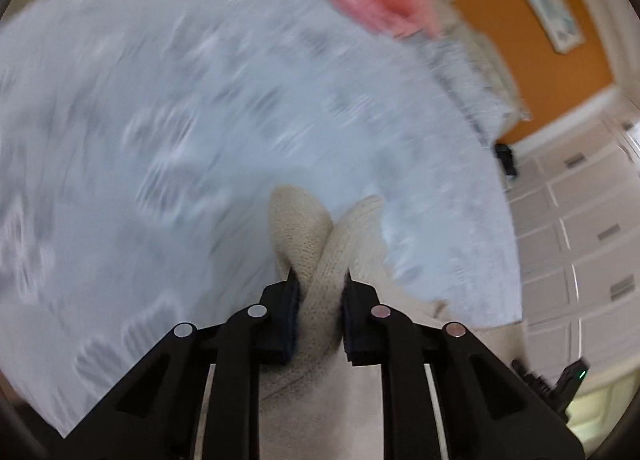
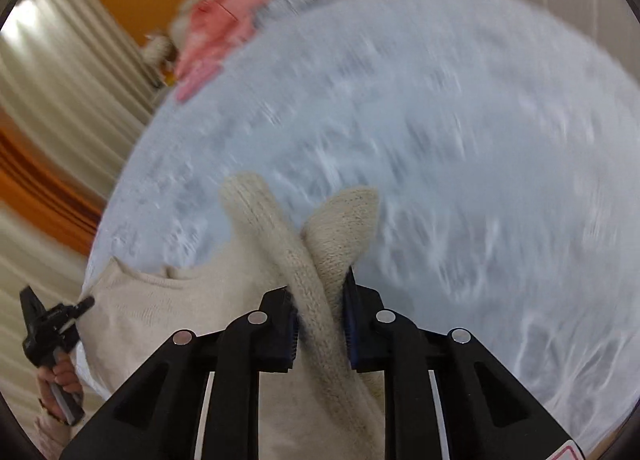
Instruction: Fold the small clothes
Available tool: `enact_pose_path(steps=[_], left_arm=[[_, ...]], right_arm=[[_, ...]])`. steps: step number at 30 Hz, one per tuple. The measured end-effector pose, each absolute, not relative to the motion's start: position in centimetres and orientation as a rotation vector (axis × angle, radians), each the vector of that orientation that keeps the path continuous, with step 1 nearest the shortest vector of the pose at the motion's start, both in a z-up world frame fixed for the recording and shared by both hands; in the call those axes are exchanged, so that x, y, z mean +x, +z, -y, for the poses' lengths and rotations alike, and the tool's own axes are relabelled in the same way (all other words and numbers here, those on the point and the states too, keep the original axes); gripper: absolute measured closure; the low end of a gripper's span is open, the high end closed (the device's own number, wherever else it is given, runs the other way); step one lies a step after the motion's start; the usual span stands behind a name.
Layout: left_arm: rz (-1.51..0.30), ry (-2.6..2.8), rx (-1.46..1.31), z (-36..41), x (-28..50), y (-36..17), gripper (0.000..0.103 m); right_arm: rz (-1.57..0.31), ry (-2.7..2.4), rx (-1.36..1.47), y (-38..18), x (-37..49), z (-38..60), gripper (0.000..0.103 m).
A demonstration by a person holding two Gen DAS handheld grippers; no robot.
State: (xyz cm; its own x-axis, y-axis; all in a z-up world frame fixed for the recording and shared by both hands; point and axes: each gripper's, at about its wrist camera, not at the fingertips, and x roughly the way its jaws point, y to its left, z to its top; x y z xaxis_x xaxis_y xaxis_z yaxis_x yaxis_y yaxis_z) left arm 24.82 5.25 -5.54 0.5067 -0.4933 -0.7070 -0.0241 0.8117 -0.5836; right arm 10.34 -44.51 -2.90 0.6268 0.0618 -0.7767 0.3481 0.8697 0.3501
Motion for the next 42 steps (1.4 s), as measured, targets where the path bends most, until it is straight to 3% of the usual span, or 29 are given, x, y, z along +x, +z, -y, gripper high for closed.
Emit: enact_pose_path(steps=[4,6,7,9,10,11,14,18,19,20,21,22,23,26,29,34,36,39,42], left_arm=[[-1.057,-0.202,-0.478,-4.2,26.7,-7.5,0.079],[-1.185,-0.110,-0.436,-4.7,27.1,-10.6,0.080],[-1.224,-0.080,-0.456,-5.4,26.5,-11.5,0.078],[-1.200,-0.113,-0.570,-7.6,24.2,-11.3,0.059],[-1.197,-0.108,-0.587,-8.5,23.1,-11.0,0.036],[-1.200,-0.093,-0.598,-9.7,21.5,-10.8,0.023],[-1.222,-0.076,-0.649,-11.8,17.1,-11.7,0.019],[-1.236,-0.046,-0.696,-11.3,14.9,-13.7,0.019],[-1.220,-0.060,-0.677,-10.7,15.0,-13.4,0.026],[-1.217,-0.107,-0.685,-9.8,15.1,-13.2,0.052],[-1.235,-0.128,-0.703,-9.2,15.1,-13.2,0.063],[-1.257,-0.106,-0.704,-8.9,15.2,-13.1,0.075],[-1.253,-0.084,-0.706,-9.0,14.9,-12.4,0.081],[-1.208,-0.101,-0.721,-10.1,13.7,-9.2,0.084],[-1.222,-0.104,-0.709,-11.4,11.9,-8.0,0.085],[-1.369,-0.028,-0.740,-12.5,10.4,-13.9,0.084],[-1.353,-0.031,-0.753,-12.5,10.6,-14.4,0.082],[-1.312,-0.071,-0.741,-12.5,10.2,-12.5,0.076],[-1.242,-0.073,-0.762,-13.7,10.0,-10.0,0.062]], right_arm=[[-1.043,-0.292,0.472,-8.0,13.4,46.2,0.079],[-1.169,-0.343,0.542,-11.6,13.3,47.4,0.078],[-1.145,-0.331,0.572,-11.4,12.6,47.4,0.075],[-1.088,-0.311,0.597,-9.8,10.0,47.0,0.054],[-1.082,-0.305,0.599,-9.3,8.5,46.7,0.036],[-1.070,-0.298,0.600,-8.8,6.3,46.3,0.029],[-1.107,-0.264,0.671,-10.5,2.1,45.7,0.026],[-1.137,-0.266,0.783,-13.8,0.6,44.6,0.024],[-1.117,-0.254,0.781,-13.7,0.9,44.1,0.037],[-1.102,-0.212,0.833,-13.7,1.2,43.7,0.068],[-1.106,-0.204,0.875,-13.8,1.4,43.4,0.082],[-1.107,-0.209,0.890,-13.4,1.8,43.2,0.083],[-1.073,-0.221,0.854,-11.8,1.9,43.0,0.085],[-0.964,-0.216,0.776,-6.6,0.1,42.8,0.088],[-0.959,-0.236,0.736,-5.5,-2.5,43.2,0.088],[-1.152,-0.303,0.775,-13.5,-3.4,45.3,0.087],[-1.115,-0.281,0.855,-14.8,-4.1,45.7,0.083],[-1.091,-0.323,0.823,-12.2,-4.4,45.7,0.071],[-1.043,-0.424,0.569,-7.3,-4.1,44.4,0.070]])
